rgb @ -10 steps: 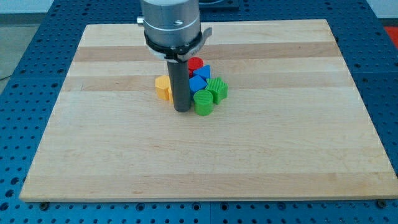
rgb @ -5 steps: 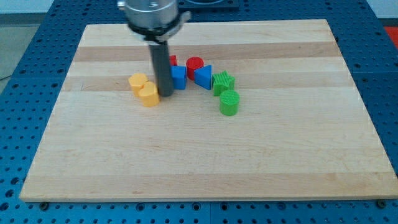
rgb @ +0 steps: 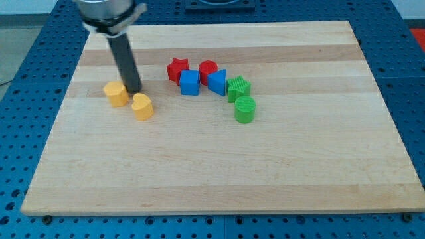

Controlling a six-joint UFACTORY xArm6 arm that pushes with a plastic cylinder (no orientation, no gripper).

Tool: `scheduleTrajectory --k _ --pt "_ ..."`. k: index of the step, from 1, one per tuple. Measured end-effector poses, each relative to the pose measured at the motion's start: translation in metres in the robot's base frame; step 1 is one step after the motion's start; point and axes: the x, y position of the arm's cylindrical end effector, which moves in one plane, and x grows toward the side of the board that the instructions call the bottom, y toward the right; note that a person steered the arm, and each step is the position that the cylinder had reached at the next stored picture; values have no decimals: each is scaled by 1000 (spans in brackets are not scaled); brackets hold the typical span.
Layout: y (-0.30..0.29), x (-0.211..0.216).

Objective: Move the yellow blocks to the center left

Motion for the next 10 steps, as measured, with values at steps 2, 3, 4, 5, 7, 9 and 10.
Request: scheduleTrajectory --k 2,3,4,5,7,9,10 --pt "91 0" --pt "136 13" --pt "133 50" --pt "87 52" --pt "10 30" --pt "60 63" --pt "18 85"
